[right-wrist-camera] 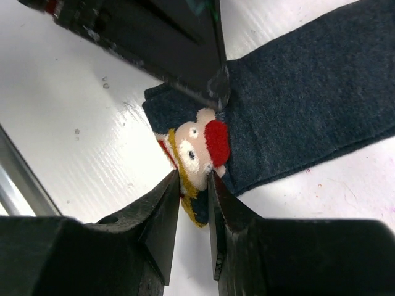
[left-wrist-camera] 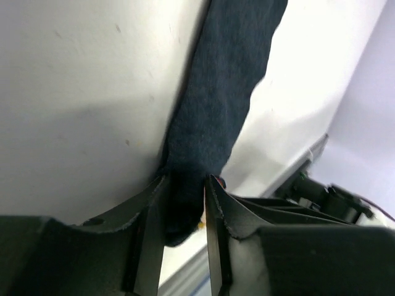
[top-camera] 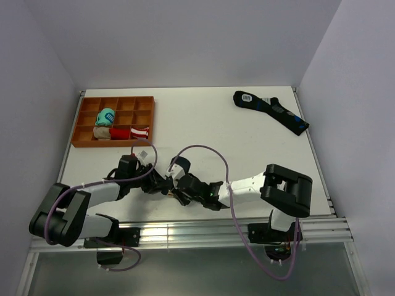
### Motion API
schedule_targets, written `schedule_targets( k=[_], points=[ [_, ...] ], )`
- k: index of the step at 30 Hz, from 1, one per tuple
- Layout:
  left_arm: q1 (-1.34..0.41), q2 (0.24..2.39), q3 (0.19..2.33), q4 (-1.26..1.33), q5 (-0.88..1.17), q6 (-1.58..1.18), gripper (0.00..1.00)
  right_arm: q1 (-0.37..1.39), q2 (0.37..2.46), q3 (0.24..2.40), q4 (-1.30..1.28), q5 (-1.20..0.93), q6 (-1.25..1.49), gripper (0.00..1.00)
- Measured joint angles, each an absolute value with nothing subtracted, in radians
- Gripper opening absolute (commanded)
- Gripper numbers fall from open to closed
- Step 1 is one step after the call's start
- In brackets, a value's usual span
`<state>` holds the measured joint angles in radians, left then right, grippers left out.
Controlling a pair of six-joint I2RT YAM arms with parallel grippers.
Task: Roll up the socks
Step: Roll the sock at the center of the board.
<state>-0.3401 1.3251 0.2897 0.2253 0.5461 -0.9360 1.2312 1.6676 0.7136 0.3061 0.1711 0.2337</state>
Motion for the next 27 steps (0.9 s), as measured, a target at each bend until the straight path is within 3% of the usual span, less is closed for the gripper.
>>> schedule_targets(
  k=[12, 27],
  points=[
    [-0.348, 1.183, 0.272, 0.154, 0.322, -0.875, 0.36, 0.98, 1.671, 0.785, 0.136, -0.256, 0.273, 0.29],
    [-0.475, 0.858, 0.165, 0.2, 0.158, -0.873, 0.44, 0.819, 1.909, 1.092, -0.182, -0.669, 0.255, 0.3]
  ],
)
